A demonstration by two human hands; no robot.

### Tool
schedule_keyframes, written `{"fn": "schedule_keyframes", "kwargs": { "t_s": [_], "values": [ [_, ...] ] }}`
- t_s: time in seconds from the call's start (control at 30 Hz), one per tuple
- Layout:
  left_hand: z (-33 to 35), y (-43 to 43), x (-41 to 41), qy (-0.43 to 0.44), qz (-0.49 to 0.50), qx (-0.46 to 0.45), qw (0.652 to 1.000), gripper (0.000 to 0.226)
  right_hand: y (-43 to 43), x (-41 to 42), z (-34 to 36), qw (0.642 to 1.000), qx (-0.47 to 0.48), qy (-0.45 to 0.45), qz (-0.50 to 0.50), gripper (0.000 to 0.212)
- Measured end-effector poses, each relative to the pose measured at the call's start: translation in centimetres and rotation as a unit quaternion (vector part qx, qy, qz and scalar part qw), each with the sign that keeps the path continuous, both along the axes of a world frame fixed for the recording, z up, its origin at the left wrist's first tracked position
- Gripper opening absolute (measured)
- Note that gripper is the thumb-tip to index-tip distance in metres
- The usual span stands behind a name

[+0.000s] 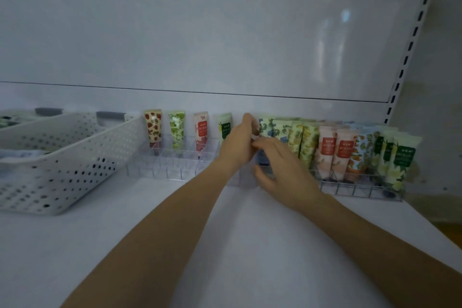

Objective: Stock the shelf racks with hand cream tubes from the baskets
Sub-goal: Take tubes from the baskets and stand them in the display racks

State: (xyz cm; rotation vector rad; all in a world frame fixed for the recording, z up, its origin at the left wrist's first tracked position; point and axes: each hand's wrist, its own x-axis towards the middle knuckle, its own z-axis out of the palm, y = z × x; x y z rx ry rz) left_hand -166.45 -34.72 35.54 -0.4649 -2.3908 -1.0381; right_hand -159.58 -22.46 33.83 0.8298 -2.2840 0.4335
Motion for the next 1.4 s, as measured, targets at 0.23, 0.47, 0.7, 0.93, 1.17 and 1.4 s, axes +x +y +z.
{"fn": "schedule_keyframes", "kwargs": {
  "t_s": [0.23,0.47,0.7,0.93,1.17,1.4],
  "values": [
    [2.3,0.1,-0.8,0.04,-0.064,-0.018,0.997,0.037,0.8,0.9,-1.2,0.995,0.076,-0.043,0.053,0.015],
    [2.2,0.4,-0.9,0.034,-0.059,-0.063,0.996,0.03,0.6,0.6,-1.1,0.994,0.078,-0.034,0.067,0.015],
    [4.4,-4.1,0.8,0.057,0.037,-0.178,0.982,0.045,-0.2,0.3,-0.8,0.995,0.058,-0.009,0.076,0.011],
    [12.0,-17.7,3.3,0.009,0.133,-0.275,0.952,0.026,-6.8,-0.2,3.9,0.992,0.042,0.004,0.115,0.019],
    [11.6,-32.2,4.3,-0.067,0.148,-0.344,0.925,0.021,-19.9,-2.3,7.6,0.983,0.008,-0.054,0.176,0.022],
    [10.2,-37.8,2.1,-0.185,-0.004,-0.321,0.929,0.016,-27.5,-4.8,8.7,0.953,0.062,-0.236,0.182,0.01]
  ]
}}
